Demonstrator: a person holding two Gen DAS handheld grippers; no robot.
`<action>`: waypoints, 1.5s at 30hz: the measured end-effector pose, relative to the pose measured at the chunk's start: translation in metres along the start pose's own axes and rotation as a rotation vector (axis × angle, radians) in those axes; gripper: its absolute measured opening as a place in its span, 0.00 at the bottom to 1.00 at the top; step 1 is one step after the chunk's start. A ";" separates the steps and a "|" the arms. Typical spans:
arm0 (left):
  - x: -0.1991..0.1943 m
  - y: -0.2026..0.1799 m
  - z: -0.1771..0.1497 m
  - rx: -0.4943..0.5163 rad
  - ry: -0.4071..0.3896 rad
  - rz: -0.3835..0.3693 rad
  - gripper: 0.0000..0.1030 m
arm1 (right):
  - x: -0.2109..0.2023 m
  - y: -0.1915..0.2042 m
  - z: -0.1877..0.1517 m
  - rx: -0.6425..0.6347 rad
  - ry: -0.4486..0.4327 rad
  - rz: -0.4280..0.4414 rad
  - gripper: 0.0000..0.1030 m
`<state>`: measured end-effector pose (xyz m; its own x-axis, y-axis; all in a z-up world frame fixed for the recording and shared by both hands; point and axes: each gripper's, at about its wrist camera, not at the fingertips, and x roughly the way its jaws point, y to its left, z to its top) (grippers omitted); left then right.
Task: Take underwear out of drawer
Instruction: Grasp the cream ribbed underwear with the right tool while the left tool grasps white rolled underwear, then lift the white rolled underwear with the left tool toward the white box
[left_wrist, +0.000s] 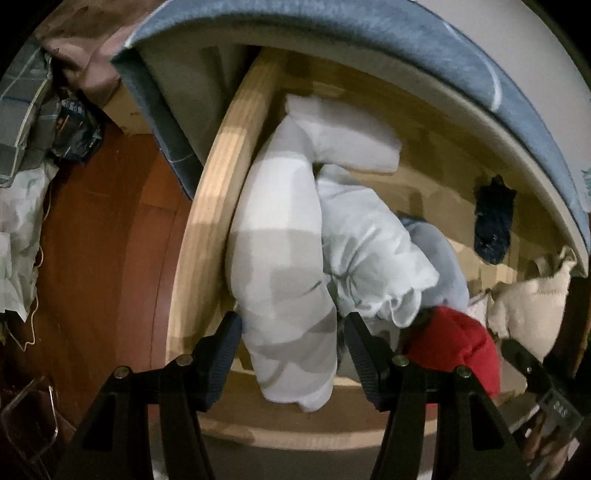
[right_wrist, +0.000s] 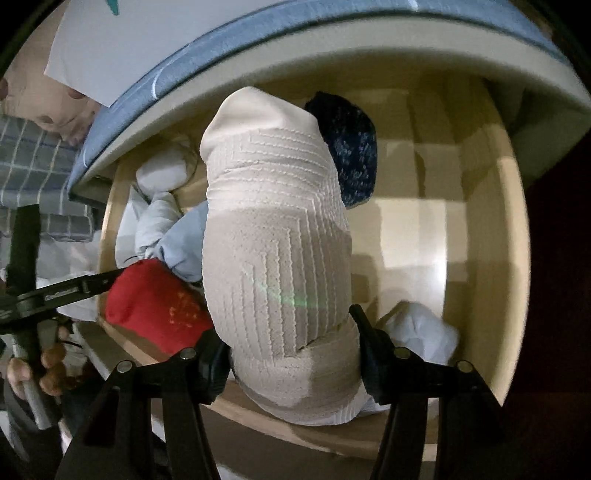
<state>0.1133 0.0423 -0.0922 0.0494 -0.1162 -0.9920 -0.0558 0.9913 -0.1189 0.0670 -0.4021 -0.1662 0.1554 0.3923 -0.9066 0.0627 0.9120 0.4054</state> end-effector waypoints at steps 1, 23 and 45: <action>0.002 -0.001 0.002 -0.010 0.001 0.010 0.58 | 0.003 -0.006 0.011 -0.003 -0.002 -0.003 0.53; 0.036 -0.042 0.022 0.036 0.037 0.200 0.44 | 0.057 0.052 0.050 0.028 -0.023 0.031 0.54; -0.045 -0.034 -0.006 0.130 0.004 0.047 0.33 | 0.049 0.052 0.055 0.058 -0.078 0.027 0.54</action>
<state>0.1065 0.0135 -0.0435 0.0458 -0.0693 -0.9965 0.0716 0.9953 -0.0660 0.1323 -0.3418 -0.1832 0.2341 0.4043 -0.8842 0.1138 0.8918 0.4379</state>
